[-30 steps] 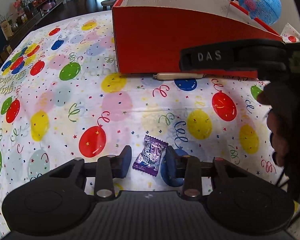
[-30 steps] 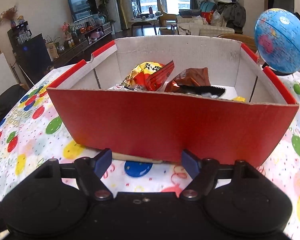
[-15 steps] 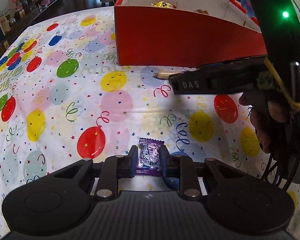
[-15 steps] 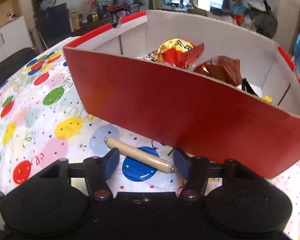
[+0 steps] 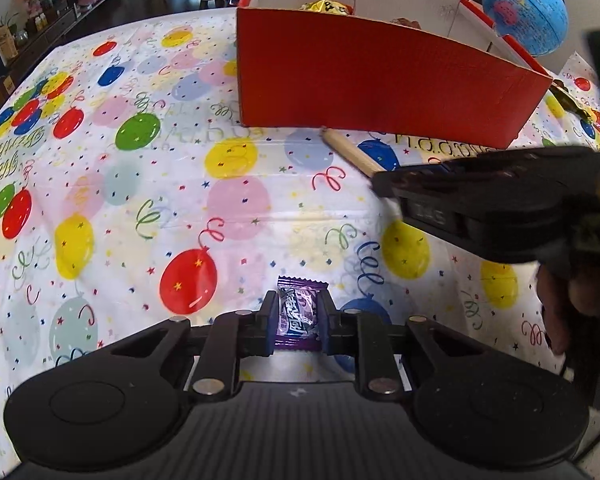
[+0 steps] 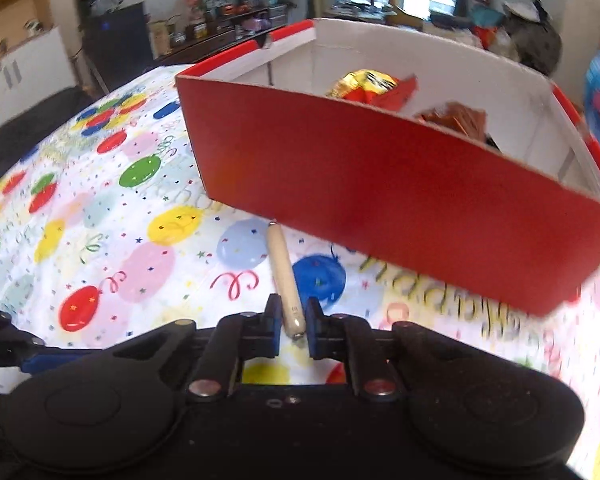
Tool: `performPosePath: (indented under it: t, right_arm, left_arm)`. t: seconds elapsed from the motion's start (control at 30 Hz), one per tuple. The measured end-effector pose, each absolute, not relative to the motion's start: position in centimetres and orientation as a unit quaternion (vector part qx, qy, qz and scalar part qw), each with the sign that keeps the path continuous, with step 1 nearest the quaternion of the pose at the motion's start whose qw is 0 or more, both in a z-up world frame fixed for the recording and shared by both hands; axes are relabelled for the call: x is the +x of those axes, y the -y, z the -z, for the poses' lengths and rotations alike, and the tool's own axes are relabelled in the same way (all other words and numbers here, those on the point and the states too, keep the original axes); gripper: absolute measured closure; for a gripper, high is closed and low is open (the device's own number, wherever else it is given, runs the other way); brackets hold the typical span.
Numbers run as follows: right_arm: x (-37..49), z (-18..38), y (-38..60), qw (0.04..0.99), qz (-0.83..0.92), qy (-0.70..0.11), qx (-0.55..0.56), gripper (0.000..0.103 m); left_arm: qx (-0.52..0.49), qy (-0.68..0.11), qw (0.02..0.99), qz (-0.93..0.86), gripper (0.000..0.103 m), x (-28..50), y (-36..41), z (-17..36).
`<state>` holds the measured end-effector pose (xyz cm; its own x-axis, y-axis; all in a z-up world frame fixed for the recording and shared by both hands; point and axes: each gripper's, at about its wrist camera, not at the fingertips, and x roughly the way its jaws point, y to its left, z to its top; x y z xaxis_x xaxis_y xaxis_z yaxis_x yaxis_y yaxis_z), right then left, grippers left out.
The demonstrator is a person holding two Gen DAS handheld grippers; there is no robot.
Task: Organize snacks
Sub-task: 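Grasp the purple candy with left tool while right tool grasps the wooden stick, then carry the purple candy and wooden stick over the red box and lower them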
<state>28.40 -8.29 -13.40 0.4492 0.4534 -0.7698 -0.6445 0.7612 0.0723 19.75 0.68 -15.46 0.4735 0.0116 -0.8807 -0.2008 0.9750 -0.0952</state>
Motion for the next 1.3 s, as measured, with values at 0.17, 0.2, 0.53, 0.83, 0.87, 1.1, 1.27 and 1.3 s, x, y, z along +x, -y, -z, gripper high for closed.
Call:
performPosePath:
  t: [0.17, 0.2, 0.53, 0.83, 0.87, 1.1, 1.27, 1.3]
  right_arm:
    - [26.6, 12.8, 9.9, 0.848, -0.306, -0.427, -0.071, 0.093]
    - [26.1, 12.6, 10.3, 0.849, -0.302, -0.428, -0.064, 0.094]
    - [21.6, 9.4, 12.1, 0.866, -0.28, -0.413, -0.022, 0.094]
    - [17.8, 4.5, 12.9, 0.886, -0.275, -0.373, -0.006, 0.094]
    - [17.4, 3.9, 13.0, 0.889, -0.275, -0.366, -0.006, 0.094]
    - [15.8, 0.3, 13.6, 0.905, -0.269, -0.329, -0.005, 0.094]
    - [15.6, -2.0, 13.6, 0.914, -0.267, -0.306, -0.013, 0.094]
    - [15.7, -2.4, 13.6, 0.915, -0.267, -0.302, -0.013, 0.094]
  left_arm:
    - [-0.106, -0.515, 0.848, -0.063, 0.084, 18.7, -1.2, 15.0]
    - [-0.108, -0.514, 0.848, -0.064, 0.084, 18.5, -1.3, 14.8]
    - [-0.107, -0.496, 0.859, -0.064, 0.084, 15.6, -2.0, 11.3]
    - [-0.1, -0.456, 0.882, -0.053, 0.084, 13.4, -2.1, 6.7]
    - [-0.1, -0.451, 0.885, -0.052, 0.084, 13.3, -2.1, 6.2]
    - [-0.091, -0.418, 0.903, -0.037, 0.084, 12.9, -1.7, 2.3]
    - [-0.079, -0.4, 0.913, -0.026, 0.084, 13.3, -1.0, -0.1]
    - [-0.078, -0.396, 0.915, -0.025, 0.084, 13.5, -0.9, -0.6]
